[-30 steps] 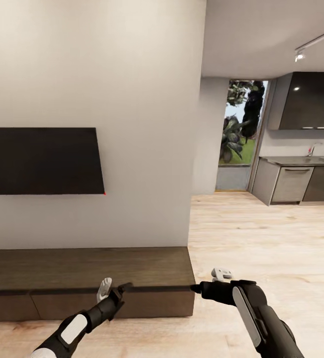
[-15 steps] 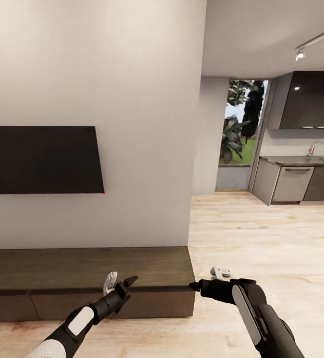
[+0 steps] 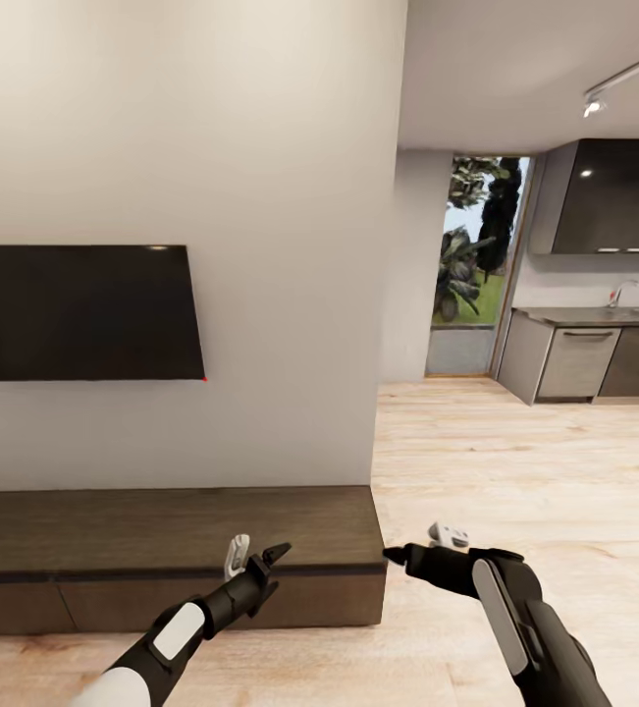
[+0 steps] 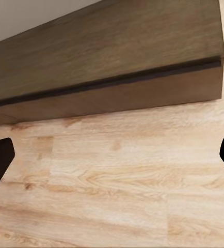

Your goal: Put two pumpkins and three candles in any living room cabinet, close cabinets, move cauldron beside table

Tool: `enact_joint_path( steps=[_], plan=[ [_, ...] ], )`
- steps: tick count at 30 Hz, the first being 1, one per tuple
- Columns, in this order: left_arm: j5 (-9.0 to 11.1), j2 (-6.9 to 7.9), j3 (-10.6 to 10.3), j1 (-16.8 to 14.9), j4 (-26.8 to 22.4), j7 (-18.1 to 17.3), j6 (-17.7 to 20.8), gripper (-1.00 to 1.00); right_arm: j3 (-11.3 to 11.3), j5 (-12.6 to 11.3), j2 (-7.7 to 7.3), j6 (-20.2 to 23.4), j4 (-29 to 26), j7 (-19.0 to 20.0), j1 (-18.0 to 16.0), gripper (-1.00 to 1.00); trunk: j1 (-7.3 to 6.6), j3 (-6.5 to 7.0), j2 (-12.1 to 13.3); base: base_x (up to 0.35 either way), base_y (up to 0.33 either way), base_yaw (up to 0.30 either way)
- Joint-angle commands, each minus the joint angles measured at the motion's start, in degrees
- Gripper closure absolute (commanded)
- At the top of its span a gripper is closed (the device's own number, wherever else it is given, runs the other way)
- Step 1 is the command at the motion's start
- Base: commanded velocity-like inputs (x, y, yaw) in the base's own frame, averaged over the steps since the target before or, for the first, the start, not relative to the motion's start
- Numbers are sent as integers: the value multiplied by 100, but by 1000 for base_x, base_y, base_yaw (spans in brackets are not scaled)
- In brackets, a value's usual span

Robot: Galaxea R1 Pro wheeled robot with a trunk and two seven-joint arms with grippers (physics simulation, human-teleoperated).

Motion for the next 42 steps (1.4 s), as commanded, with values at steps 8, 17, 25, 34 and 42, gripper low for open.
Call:
enact_joint_path(
  steps=[8,17,25,34,42],
  plan=[
    [34,-25,4,-6,-235,-56,59,-100,-54,33,10,22,33,95,-2,-100,178,-155,-332,0,0,0],
    [26,-67,-1,-6,-257,-22,60,-100,-51,26,38,-9,319,270,9,-100,376,-316,-693,0,0,0],
    [32,-81,-2,-4,-261,-57,59,-100,-62,-260,39,-49,888,899,12,-100,552,-460,-1013,0,0,0],
    [33,-83,-2,-6,-269,-87,65,-100,-81,-307,29,-34,1271,941,12,-100,749,-622,-1374,0,0,0],
    [34,-88,2,-6,-270,-243,68,-100,-70,-888,31,-48,1330,956,12,-100,925,-765,-1695,0,0,0]
  ],
)
